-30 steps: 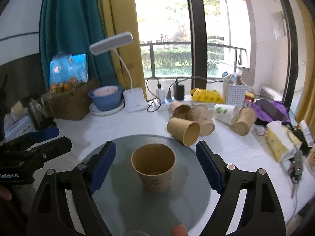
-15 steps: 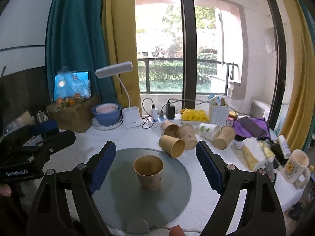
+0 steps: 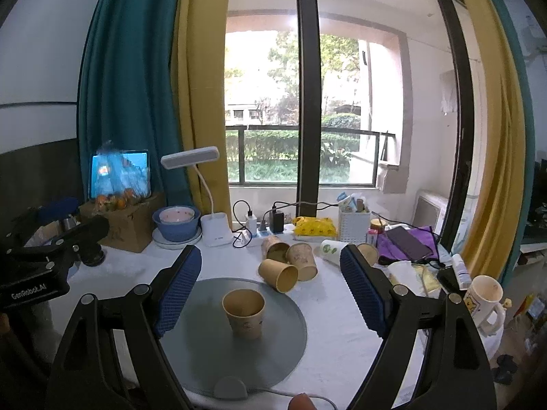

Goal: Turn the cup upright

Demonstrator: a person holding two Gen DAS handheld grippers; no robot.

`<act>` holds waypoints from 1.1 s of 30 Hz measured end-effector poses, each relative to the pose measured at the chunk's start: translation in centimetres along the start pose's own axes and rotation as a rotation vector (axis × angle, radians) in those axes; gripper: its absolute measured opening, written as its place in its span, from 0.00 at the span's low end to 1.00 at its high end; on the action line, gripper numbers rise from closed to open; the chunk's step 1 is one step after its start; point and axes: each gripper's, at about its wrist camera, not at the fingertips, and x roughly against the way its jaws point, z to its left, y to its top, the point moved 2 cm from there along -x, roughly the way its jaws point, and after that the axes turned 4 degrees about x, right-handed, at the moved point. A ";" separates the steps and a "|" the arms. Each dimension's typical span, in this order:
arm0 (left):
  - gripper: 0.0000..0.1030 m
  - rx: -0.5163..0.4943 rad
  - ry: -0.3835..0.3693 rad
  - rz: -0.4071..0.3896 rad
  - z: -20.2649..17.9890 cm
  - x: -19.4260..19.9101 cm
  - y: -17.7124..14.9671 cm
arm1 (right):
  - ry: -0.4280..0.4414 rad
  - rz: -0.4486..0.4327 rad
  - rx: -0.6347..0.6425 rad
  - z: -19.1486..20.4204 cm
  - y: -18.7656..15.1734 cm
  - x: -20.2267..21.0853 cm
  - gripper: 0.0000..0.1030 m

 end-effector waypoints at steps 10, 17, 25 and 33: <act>0.89 0.005 -0.020 0.012 -0.5 -0.8 0.4 | 0.025 0.013 -0.021 -0.2 0.0 -0.4 0.83; 0.89 0.028 -0.040 0.019 -0.4 -0.5 0.2 | 0.022 0.013 -0.031 -0.2 0.0 -0.4 0.83; 0.89 0.036 -0.051 0.013 -0.3 -0.1 0.0 | 0.023 0.013 -0.026 -0.1 -0.1 -0.6 0.83; 0.89 0.044 -0.055 0.007 -0.1 0.1 -0.1 | 0.024 0.013 -0.024 -0.1 -0.1 -0.7 0.83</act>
